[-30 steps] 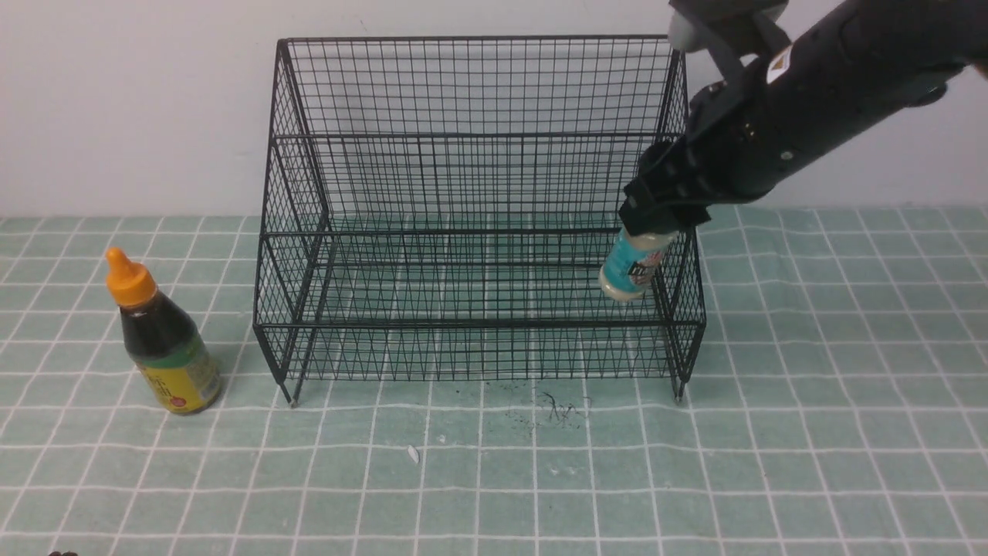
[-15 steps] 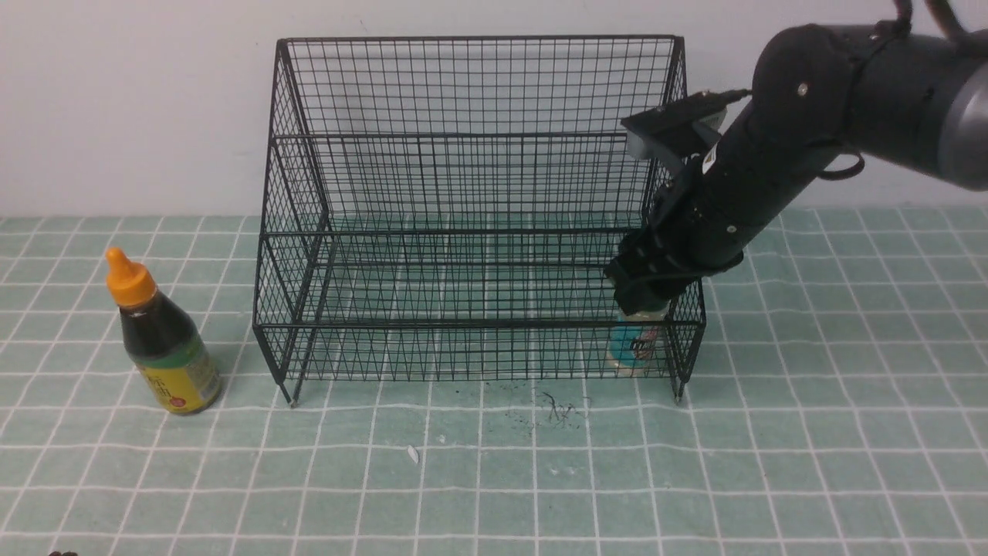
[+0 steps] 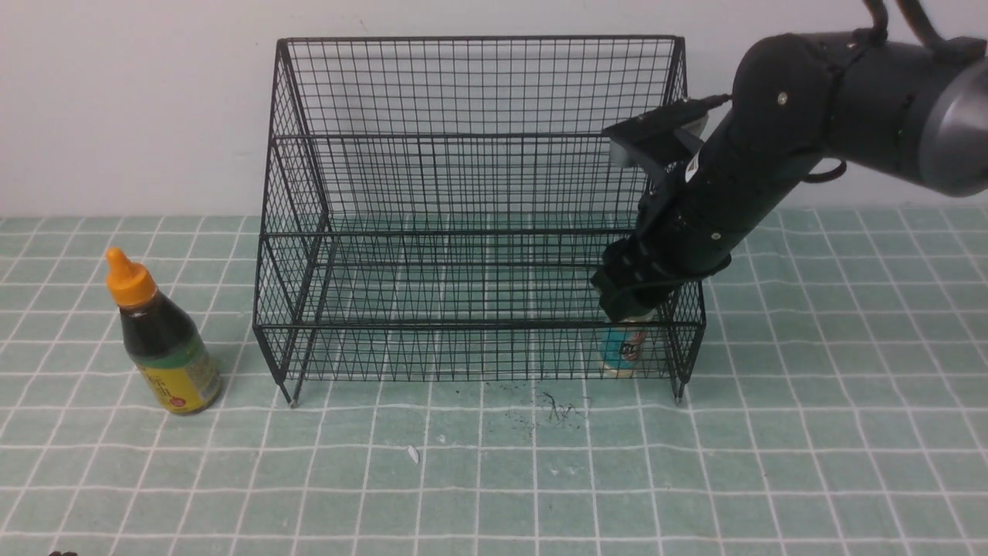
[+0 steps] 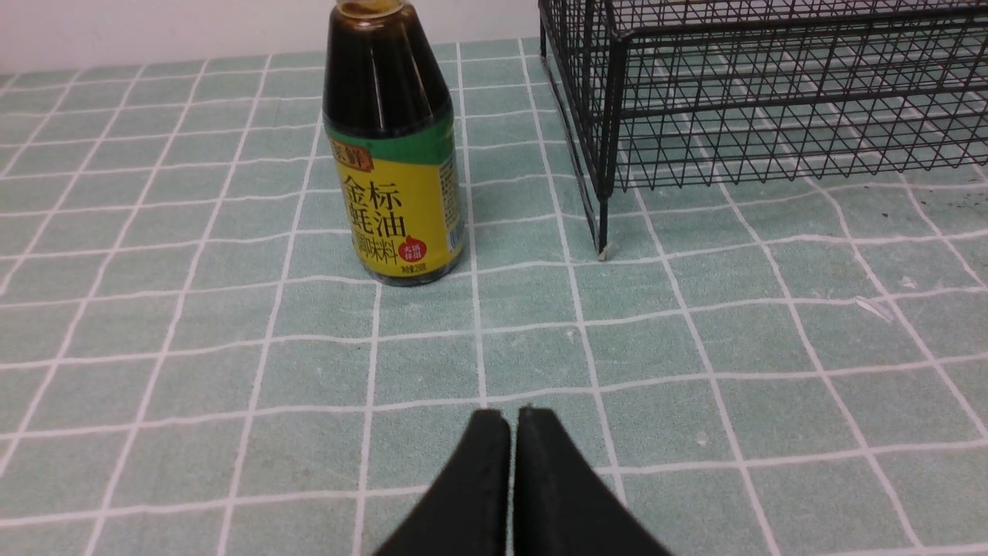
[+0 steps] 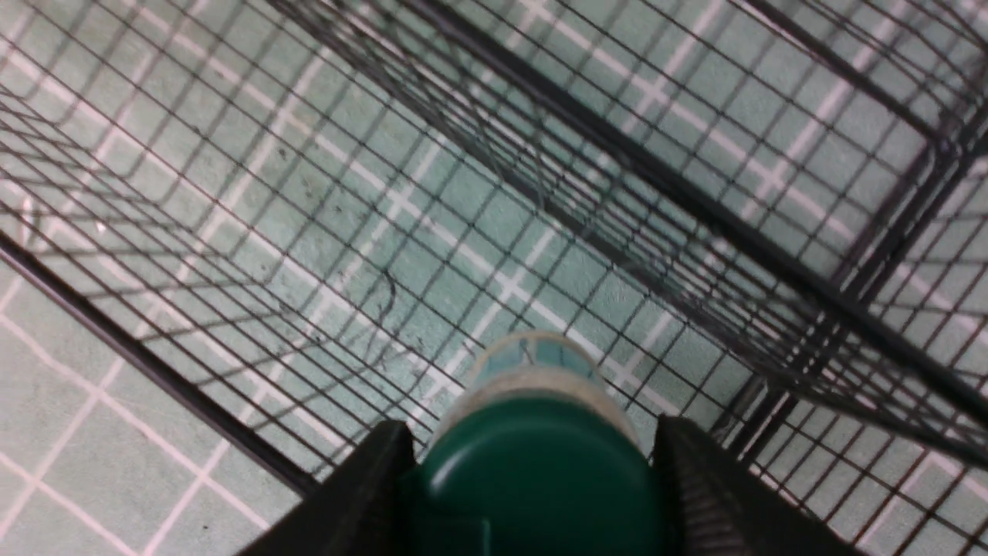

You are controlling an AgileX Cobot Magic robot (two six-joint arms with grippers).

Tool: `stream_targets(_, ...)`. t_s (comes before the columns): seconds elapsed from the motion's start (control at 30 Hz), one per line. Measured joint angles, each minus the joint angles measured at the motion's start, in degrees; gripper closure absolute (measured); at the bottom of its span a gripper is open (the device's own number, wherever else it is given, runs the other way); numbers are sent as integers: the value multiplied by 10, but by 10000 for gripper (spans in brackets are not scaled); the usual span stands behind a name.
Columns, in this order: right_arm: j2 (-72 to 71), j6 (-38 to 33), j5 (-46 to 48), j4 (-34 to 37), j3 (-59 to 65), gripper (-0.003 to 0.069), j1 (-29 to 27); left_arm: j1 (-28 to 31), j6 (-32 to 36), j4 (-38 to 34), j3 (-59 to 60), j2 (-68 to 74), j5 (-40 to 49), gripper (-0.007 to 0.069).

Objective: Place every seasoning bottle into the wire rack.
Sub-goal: Use the right arm to put the condiment bottle back on the shelf, then use the left arm to grab the condiment bottle closest to it

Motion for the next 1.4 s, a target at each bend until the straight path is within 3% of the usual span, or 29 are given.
stream_targets(0.33, -1, 32, 6, -11, -2, 236, 1, 0, 0, 0, 0, 0, 0, 631)
stream_targets(0.77, -102, 86, 91, -13, -87, 244, 1, 0, 0, 0, 0, 0, 0, 631)
stream_targets(1.03, -287, 115, 126, -20, -114, 466, 1, 0, 0, 0, 0, 0, 0, 631)
stream_targets(1.17, -417, 121, 120, -51, -80, 631, 1, 0, 0, 0, 0, 0, 0, 631)
stream_targets(1.37, -592, 121, 36, -67, 77, 671, 1, 0, 0, 0, 0, 0, 0, 631)
stream_targets(1.4, -668, 122, -9, -67, 152, 671, 1, 0, 0, 0, 0, 0, 0, 631)
